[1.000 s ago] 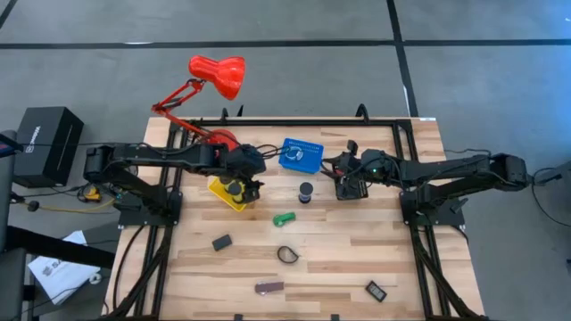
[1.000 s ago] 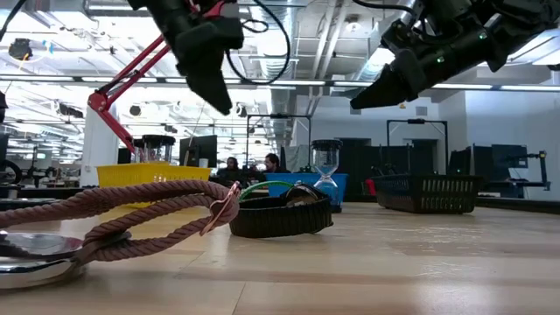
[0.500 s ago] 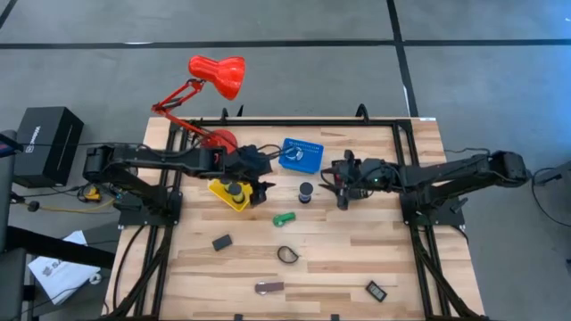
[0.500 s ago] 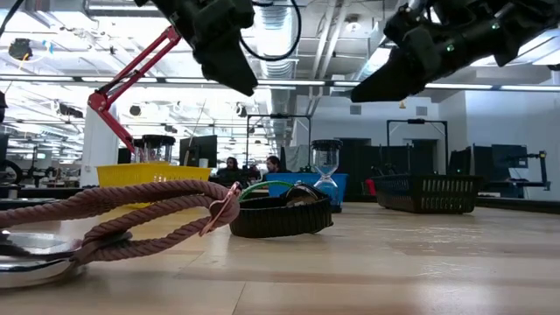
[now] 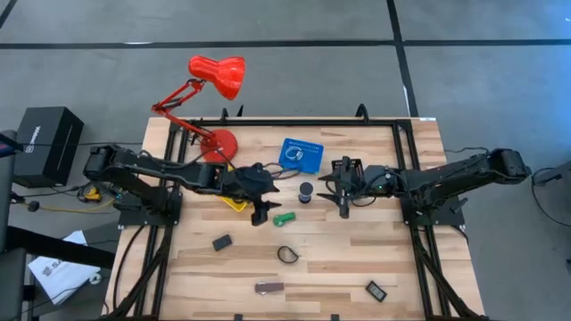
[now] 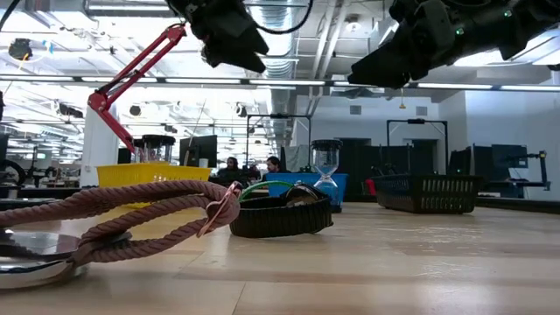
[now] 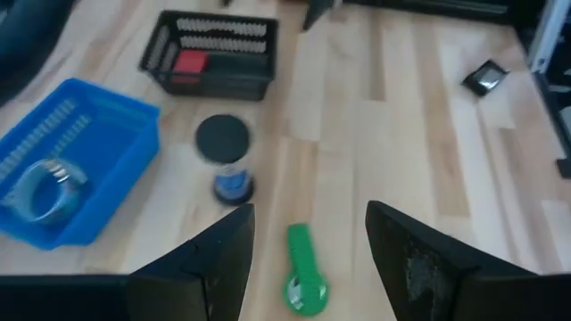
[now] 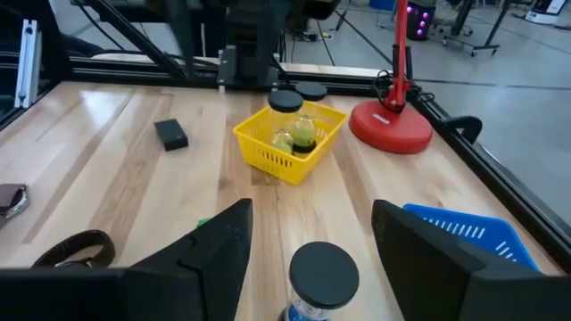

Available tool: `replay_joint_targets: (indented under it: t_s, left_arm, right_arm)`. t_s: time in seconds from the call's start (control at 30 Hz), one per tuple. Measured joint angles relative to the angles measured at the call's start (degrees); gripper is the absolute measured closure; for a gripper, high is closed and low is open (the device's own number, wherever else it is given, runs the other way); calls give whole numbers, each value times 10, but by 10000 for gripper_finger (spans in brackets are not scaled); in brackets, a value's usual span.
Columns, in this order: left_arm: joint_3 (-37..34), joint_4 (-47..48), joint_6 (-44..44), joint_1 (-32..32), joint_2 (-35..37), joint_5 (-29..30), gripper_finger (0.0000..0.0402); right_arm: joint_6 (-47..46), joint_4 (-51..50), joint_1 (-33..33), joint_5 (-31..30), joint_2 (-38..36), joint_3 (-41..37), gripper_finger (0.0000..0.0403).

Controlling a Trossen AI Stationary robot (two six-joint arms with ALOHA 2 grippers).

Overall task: Pick & Place Office items
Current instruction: Put the green wrist watch into the blue bin

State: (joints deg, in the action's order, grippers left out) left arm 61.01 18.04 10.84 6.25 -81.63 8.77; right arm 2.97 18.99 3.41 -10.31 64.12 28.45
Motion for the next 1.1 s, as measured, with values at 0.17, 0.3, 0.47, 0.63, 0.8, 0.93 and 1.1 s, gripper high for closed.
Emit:
replay_joint_targets:
  t_s: [0.17, 0.3, 0.47, 0.63, 0.8, 0.93, 1.1]
  left_arm:
    - [-1, -20, 2, 38, -43, 2, 192]
    - [-1, -59, 4, 60, -99, 2, 192]
    - [-1, -104, 6, 66, -171, 15, 192]
    - [-1, -101, 36, 48, -199, 74, 192]
    - [0, -103, 89, 32, -212, 75, 192]
    - [0, -104, 91, 30, -226, 73, 192]
    - [0, -105, 91, 30, -251, 72, 192]
  right_arm:
    - [0, -3, 1, 0, 0, 0, 181]
    - [0, -5, 6, 0, 0, 0, 181]
    - [0, -6, 7, 0, 0, 0, 182]
    - [0, -10, 7, 0, 0, 0, 182]
    - [0, -17, 7, 0, 0, 0, 182]
    - [0, -19, 7, 0, 0, 0, 182]
    - [0, -18, 7, 0, 0, 0, 182]
